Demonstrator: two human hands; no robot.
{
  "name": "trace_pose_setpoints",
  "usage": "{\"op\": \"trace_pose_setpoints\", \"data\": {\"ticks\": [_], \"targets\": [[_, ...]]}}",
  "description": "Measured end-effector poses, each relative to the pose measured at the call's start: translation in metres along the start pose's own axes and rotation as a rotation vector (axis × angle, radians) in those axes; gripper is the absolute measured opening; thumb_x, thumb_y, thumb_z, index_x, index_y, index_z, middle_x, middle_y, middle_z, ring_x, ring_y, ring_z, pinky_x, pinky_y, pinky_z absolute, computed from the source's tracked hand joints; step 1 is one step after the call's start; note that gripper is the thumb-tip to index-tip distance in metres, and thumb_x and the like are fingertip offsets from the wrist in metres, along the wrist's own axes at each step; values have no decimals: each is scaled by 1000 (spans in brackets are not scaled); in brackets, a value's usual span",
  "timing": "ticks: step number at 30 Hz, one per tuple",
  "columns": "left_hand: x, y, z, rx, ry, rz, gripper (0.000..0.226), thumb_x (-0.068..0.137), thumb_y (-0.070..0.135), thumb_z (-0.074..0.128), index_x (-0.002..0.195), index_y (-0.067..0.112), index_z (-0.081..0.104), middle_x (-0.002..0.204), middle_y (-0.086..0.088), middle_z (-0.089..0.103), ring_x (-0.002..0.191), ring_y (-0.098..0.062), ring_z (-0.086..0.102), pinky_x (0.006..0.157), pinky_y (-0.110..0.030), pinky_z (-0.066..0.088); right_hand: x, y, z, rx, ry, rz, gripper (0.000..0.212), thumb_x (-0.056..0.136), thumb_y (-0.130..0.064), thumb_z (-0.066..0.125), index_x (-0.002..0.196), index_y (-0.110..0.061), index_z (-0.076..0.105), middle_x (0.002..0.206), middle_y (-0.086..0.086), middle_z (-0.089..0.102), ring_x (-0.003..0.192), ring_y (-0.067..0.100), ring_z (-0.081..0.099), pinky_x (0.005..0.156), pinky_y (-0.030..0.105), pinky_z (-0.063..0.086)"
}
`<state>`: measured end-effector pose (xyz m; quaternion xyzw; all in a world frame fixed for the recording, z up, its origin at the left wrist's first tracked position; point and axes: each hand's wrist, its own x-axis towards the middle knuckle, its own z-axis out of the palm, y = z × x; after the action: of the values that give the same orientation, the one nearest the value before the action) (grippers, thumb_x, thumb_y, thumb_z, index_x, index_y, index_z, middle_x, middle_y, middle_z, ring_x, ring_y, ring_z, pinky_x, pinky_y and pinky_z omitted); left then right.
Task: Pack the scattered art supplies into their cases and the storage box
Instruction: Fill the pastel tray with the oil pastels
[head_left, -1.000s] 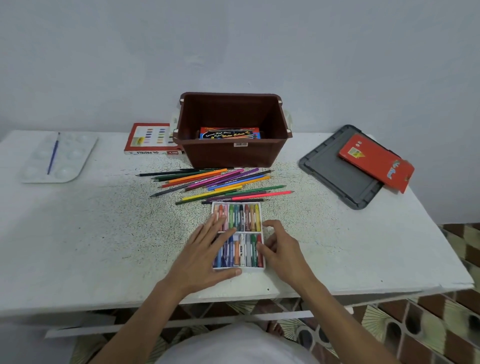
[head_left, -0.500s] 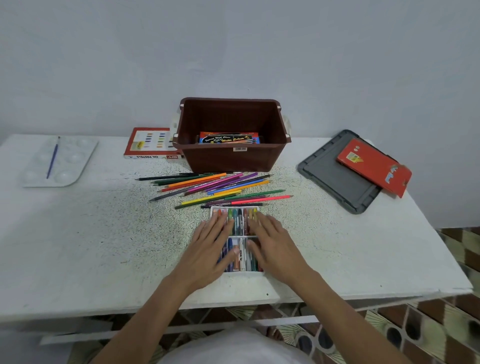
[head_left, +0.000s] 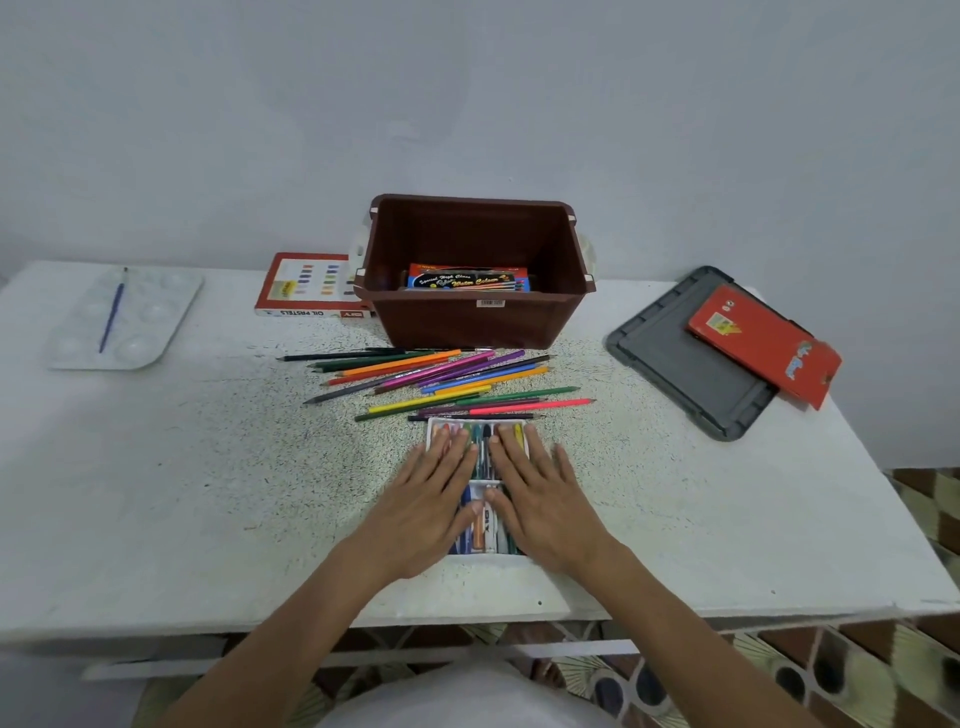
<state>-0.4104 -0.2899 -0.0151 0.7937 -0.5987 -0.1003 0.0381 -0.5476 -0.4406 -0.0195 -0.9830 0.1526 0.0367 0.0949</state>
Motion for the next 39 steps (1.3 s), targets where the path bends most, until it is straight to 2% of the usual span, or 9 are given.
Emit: {"op": "trace_pose_setpoints", "data": {"ticks": [2,5,11,18,23,26,33,39], "targets": [[0,-6,-4,-14,-20,28,75,92,65,-11,150,19,-22,155,1,-34,140,-11,-37,118,-36,-17,0,0,-2,9,1,-11,75,94,-62,-15,156,-21,-6,162,-1,-19,148,24,-24,121,50,-8],[-2,-20,-4,7,5,83,70,101,61,5,152,18,-19,158,3,-29,143,-9,-31,121,-36,-11,0,2,-4,-24,31,-87,68,102,-58,-2,157,-19,2,164,0,-10,150,22,-18,122,50,-4],[-4,-34,-6,69,-4,156,70,103,58,9,151,18,-21,159,2,-28,144,-10,-30,119,-37,-10,2,6,-4,-40,-23,-179,64,105,-56,14,157,-24,-4,164,-5,-16,149,15,-23,122,49,-4],[-5,-33,-4,38,12,158,68,104,56,9,151,18,-21,158,3,-30,145,-11,-29,119,-38,-10,3,6,-3,-54,-29,-164,65,104,-58,12,158,-24,-3,164,-5,-13,150,17,-20,122,54,5],[-8,-36,-3,32,27,171,70,103,57,14,154,18,-16,160,3,-25,147,-14,-24,120,-40,-6,1,8,-6,-43,-17,-170,65,104,-60,15,157,-29,-4,164,-5,-15,149,18,-22,123,50,-1],[-9,-40,-2,20,40,184,70,103,57,18,155,20,-11,162,3,-21,148,-15,-19,120,-41,-3,-1,8,-7,-43,-4,-173,65,103,-62,12,157,-30,-1,165,-4,-11,150,18,-20,122,50,1],[-10,-38,2,-10,46,165,67,104,56,16,154,22,-14,161,6,-24,148,-13,-21,119,-43,-4,-1,8,-6,-42,-16,-164,64,103,-62,12,157,-32,-5,164,-6,-14,150,17,-21,122,50,0],[-12,-40,6,-66,132,161,57,107,42,15,156,21,-6,163,4,-16,150,-14,-14,121,-40,1,1,2,-8,60,-13,-118,64,101,-64,10,156,-35,-2,163,-10,-16,149,14,-23,122,47,-7]]}}
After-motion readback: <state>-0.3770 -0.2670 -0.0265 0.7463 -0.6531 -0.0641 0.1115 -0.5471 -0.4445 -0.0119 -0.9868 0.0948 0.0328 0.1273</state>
